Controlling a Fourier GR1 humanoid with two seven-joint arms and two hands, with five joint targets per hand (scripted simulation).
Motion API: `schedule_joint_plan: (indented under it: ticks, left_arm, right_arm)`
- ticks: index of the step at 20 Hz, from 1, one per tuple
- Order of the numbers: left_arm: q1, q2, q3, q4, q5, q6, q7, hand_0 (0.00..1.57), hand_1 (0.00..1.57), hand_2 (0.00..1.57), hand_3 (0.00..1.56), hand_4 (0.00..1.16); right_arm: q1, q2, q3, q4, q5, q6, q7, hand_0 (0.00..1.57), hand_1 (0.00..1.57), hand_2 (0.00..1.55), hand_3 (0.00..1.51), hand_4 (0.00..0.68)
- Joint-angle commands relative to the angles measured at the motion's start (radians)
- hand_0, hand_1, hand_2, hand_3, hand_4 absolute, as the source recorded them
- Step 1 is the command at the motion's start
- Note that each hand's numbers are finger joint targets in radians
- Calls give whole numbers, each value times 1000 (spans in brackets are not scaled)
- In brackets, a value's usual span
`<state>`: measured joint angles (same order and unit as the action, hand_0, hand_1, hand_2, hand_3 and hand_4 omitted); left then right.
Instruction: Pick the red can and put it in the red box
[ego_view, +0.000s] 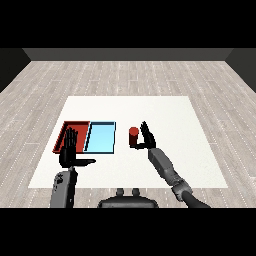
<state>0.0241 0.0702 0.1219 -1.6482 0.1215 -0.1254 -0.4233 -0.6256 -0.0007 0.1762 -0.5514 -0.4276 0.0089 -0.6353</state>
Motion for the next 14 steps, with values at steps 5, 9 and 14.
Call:
schedule_joint_plan:
  ticks: [5, 9, 14]
  left_arm:
    - [33, 10, 9, -15, 17, -27, -10, 0, 0, 0, 0, 0]
    - [17, -19, -14, 22, -15, 3, -33, 0, 0, 0, 0, 0]
    - [-45, -2, 19, 94, -9, 6, -50, 0, 0, 0, 0, 0]
  right_arm:
    - [-49, -8, -12, -4, -20, -22, 68, 0, 0, 0, 0, 0]
    - [-32, 1, 86, 9, -76, -52, 7, 0, 0, 0, 0, 0]
    - [-129, 1, 170, 95, -187, -75, 18, 0, 0, 0, 0, 0]
